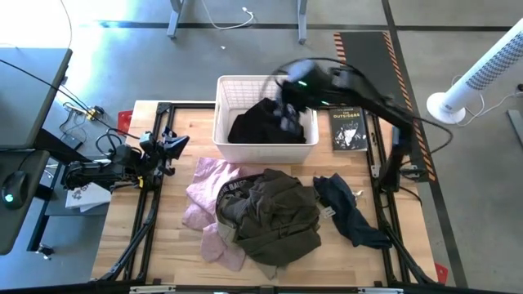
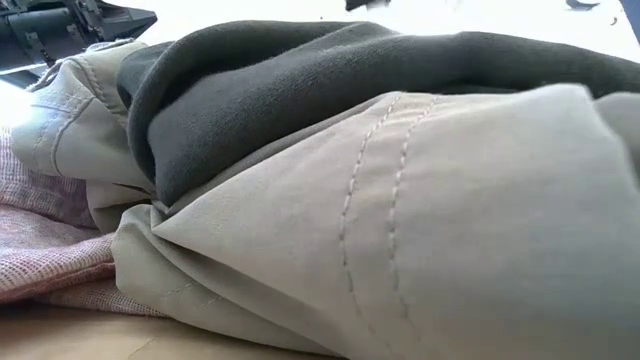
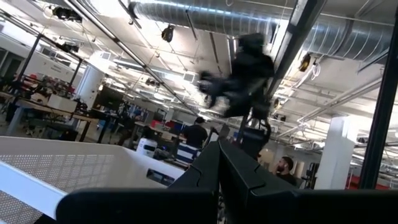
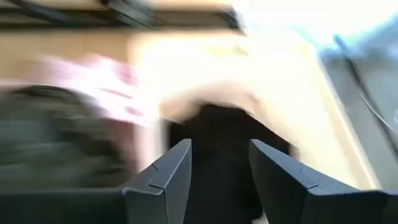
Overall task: Sort clothes
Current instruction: Put the blue shirt into the white bin
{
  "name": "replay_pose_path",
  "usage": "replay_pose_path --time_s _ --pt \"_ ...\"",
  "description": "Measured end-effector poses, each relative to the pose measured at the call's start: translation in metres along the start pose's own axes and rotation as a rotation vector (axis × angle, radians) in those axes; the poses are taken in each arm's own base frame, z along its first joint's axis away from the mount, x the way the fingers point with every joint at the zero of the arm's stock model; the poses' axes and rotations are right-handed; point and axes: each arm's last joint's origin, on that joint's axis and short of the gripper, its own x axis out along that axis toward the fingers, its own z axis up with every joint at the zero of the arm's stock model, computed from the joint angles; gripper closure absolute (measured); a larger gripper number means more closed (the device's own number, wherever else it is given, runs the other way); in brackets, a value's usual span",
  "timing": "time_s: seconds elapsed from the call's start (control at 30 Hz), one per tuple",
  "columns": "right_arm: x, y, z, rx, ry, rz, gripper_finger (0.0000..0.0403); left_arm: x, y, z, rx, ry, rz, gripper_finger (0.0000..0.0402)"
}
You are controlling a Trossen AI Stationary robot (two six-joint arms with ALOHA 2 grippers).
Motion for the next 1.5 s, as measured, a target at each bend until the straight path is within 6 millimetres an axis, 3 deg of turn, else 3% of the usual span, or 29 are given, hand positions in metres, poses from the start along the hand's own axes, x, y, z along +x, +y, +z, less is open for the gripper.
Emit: replay_pose_path --time_s 0.17,0.27,0.4,0.6,0.77,1.03,1.2,1.4,1.5 --pt "-0.065 0.071 -0.002 -0.105 -0.122 0.255 0.0245 0.0 0.0 0.0 -0.002 -0.003 -0.001 0.0401" --pt "-0.089 0.109 -0.011 -0.167 -0.107 0.328 0.0245 0.0 0.0 0.0 -0.022 -0.003 -0.001 0.0401" --pt "-0.101 0.153 -0.03 -0.219 0.027 0.327 0.0245 0.0 0.0 0.0 -0.027 -0.003 -0.001 0.0401" --pt "-0.104 0.193 -0.059 -0.206 0.129 0.191 0.0245 0.0 0.0 0.001 -0.029 -0.005 -0.006 0.0401" --pt "-0.089 0.178 -0.115 -0.061 0.292 0.053 0.0245 0.0 -0.001 0.001 -0.055 -0.007 -0.012 0.0401" --pt "-0.038 0.129 -0.225 0.319 0.492 -0.044 0.0241 0.0 0.0 0.001 -0.042 -0.01 -0.001 0.0401" --pt "0.005 0.118 -0.27 0.518 0.674 0.035 0.0206 0.0 0.001 0.002 -0.023 -0.021 0.026 0.0401" --pt "0.058 0.12 -0.31 0.622 0.694 0.113 0.0134 0.0 0.001 0.002 -0.023 -0.022 0.028 0.0401" --pt "0.078 0.123 -0.33 0.676 0.742 0.112 0.0119 0.0 0.001 0.002 -0.022 -0.022 0.029 0.0401"
